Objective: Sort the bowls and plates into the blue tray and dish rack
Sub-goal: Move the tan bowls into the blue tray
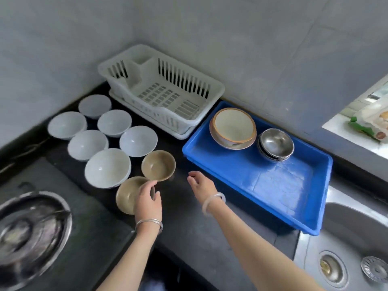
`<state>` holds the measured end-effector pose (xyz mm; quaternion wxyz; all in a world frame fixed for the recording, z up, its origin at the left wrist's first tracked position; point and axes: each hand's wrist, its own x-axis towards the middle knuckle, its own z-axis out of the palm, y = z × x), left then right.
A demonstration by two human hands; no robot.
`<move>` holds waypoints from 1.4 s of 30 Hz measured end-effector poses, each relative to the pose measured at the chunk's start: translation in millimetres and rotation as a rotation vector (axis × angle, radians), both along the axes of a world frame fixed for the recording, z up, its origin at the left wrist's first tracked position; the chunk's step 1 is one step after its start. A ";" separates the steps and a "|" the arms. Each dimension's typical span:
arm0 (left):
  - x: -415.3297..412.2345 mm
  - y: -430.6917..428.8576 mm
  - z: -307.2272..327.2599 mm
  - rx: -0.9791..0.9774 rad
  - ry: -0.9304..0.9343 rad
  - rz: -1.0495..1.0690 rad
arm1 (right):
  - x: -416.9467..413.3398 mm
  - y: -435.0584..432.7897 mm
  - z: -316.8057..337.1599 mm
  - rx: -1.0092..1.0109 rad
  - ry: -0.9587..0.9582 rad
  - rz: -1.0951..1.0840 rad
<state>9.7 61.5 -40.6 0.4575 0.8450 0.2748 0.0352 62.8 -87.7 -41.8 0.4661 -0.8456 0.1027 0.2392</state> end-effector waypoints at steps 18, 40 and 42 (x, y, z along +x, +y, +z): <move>-37.2 70.2 -35.5 -0.265 0.146 0.371 | 40.9 67.2 -12.4 0.168 0.155 -0.305; -24.0 71.3 -47.1 -0.592 0.074 0.429 | -6.4 80.0 0.4 -0.227 -0.013 0.176; -24.2 72.9 -48.8 -0.571 0.094 0.410 | -5.2 77.2 -5.7 -0.210 0.006 0.145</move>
